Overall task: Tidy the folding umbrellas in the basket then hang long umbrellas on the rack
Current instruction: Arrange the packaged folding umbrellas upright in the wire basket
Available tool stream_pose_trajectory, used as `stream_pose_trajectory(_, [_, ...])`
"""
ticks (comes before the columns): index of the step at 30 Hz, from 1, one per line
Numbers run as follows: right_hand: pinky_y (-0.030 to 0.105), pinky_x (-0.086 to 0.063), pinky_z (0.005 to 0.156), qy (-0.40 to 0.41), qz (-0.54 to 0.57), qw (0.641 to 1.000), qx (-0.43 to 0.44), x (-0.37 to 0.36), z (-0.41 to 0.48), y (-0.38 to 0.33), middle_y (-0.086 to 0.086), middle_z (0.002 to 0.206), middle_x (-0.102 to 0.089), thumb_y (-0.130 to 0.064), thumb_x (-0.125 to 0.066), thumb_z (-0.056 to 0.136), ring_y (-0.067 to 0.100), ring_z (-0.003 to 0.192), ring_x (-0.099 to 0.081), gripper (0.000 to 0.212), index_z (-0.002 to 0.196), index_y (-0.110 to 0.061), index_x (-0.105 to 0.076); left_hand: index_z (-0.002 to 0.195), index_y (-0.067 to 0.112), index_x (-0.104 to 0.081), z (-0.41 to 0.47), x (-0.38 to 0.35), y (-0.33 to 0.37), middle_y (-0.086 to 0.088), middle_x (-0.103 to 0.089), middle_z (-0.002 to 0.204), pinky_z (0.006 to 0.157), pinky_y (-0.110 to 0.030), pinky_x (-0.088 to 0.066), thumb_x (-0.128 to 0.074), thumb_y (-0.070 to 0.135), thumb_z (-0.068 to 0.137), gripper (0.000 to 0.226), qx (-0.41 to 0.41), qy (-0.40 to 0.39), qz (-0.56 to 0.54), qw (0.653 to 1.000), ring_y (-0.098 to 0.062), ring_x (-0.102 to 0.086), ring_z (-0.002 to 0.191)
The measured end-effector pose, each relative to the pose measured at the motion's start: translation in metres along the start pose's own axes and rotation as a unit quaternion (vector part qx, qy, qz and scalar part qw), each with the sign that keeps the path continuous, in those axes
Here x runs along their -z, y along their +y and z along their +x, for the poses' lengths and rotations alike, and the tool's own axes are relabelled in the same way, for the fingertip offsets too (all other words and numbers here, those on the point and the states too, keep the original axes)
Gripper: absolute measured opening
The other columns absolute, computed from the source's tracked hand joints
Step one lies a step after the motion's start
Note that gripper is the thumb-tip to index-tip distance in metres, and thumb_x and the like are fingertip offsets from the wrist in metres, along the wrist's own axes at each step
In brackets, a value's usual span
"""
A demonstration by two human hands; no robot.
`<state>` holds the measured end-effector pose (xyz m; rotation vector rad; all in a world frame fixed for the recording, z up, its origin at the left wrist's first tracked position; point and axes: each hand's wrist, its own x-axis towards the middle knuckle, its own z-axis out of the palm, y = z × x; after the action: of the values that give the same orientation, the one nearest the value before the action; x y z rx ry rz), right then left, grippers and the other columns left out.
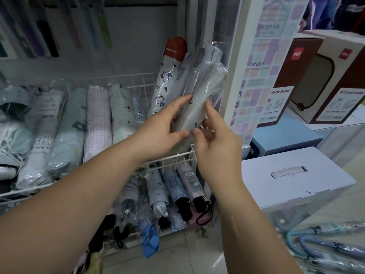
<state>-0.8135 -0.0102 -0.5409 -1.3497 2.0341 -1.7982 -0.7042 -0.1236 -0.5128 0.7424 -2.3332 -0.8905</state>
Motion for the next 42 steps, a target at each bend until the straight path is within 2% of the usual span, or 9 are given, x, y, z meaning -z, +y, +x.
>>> stream_pose_trajectory(2, [0.027,-0.055,0.092,0.01,0.029,0.999,0.02,-0.003,0.001,0.003,-0.009,0.112,-0.063,-0.01,-0.063,0.095,0.004,0.103,-0.066,0.063,0.148,-0.039,-0.043,0.148,0.053,-0.027,0.0,-0.001,0.002,0.036,-0.048,0.102,0.084,-0.015,-0.046,-0.071,0.017,0.092,0.08,-0.008,0.01,-0.02,1.0,0.014,-0.058,0.081])
stream_pose_trajectory(6, [0.008,-0.044,0.093,-0.004,0.058,0.996,0.069,-0.011,0.005,-0.001,-0.006,0.129,-0.052,-0.005,-0.059,0.097,0.005,0.115,-0.058,0.062,0.15,-0.033,-0.042,0.148,0.052,-0.028,-0.003,0.003,0.01,0.034,-0.052,0.114,0.088,-0.023,-0.054,-0.066,0.008,0.094,0.08,-0.022,0.054,-0.093,0.994,-0.001,-0.068,0.099])
stream_pose_trajectory(10, [0.025,-0.035,0.116,-0.075,0.047,0.992,0.09,-0.024,0.008,-0.008,-0.011,0.156,-0.034,-0.005,-0.052,0.099,-0.002,0.141,-0.034,0.057,0.15,-0.03,-0.044,0.144,0.048,-0.039,0.0,0.011,0.012,0.01,-0.067,0.115,0.084,-0.035,-0.059,-0.066,0.009,0.095,0.068,0.006,0.164,-0.199,0.966,-0.014,-0.072,0.1])
stream_pose_trajectory(16, [0.009,-0.033,0.108,-0.148,0.009,0.984,0.098,-0.038,0.012,-0.022,-0.015,0.156,-0.035,-0.013,-0.058,0.098,-0.022,0.124,-0.033,0.063,0.153,-0.034,-0.035,0.139,0.037,-0.052,0.002,0.024,0.004,-0.015,-0.069,0.112,0.078,-0.037,-0.061,-0.067,0.008,0.093,0.057,0.086,0.235,-0.293,0.923,-0.023,-0.074,0.092])
stream_pose_trajectory(19, [0.029,-0.041,0.11,-0.163,0.015,0.981,0.103,-0.05,0.016,-0.035,-0.014,0.154,-0.038,-0.016,-0.06,0.097,0.005,0.126,-0.049,0.065,0.153,-0.035,-0.034,0.137,0.036,-0.053,-0.003,0.039,0.003,-0.012,-0.072,0.106,0.08,-0.038,-0.061,-0.067,0.009,0.093,0.053,0.097,0.262,-0.29,0.915,-0.025,-0.074,0.092])
stream_pose_trajectory(23, [0.045,-0.05,0.103,-0.217,0.065,0.971,0.079,-0.078,0.025,-0.055,-0.013,0.141,-0.05,-0.026,-0.066,0.093,0.01,0.103,-0.056,0.063,0.15,-0.037,-0.041,0.134,0.038,-0.057,-0.017,0.078,-0.008,-0.013,-0.071,0.102,0.087,-0.043,-0.06,-0.069,0.02,0.091,0.048,0.139,0.296,-0.208,0.922,-0.026,-0.073,0.092])
stream_pose_trajectory(28, [0.047,-0.051,0.103,-0.293,0.123,0.948,0.013,-0.123,0.01,-0.075,0.0,0.136,-0.061,-0.028,-0.067,0.09,0.018,0.114,-0.063,0.062,0.148,-0.031,-0.045,0.142,0.029,-0.054,-0.056,0.123,-0.025,0.003,-0.066,0.092,0.07,-0.026,-0.058,-0.072,0.022,0.089,0.056,0.195,0.261,-0.092,0.941,-0.012,-0.069,0.08])
stream_pose_trajectory(36, [0.042,-0.057,0.087,-0.332,0.023,0.942,0.048,-0.154,-0.001,-0.098,0.004,0.11,-0.071,-0.039,-0.062,0.09,0.026,0.101,-0.068,0.057,0.144,-0.024,-0.051,0.136,0.027,-0.06,-0.078,0.162,-0.037,-0.009,-0.058,0.138,0.103,-0.035,-0.045,-0.065,0.036,0.092,0.046,0.191,0.169,0.292,0.922,-0.03,-0.056,0.124])
stream_pose_trajectory(42, [0.042,-0.049,0.098,-0.129,-0.072,0.987,0.066,-0.114,0.02,-0.074,0.009,0.123,-0.064,-0.024,-0.055,0.099,0.026,0.111,-0.06,0.035,0.132,-0.013,-0.062,0.122,0.027,-0.07,-0.066,0.157,-0.016,-0.008,-0.055,0.131,0.101,-0.047,-0.045,-0.064,0.036,0.09,0.034,0.146,0.11,0.454,0.872,-0.036,-0.046,0.123])
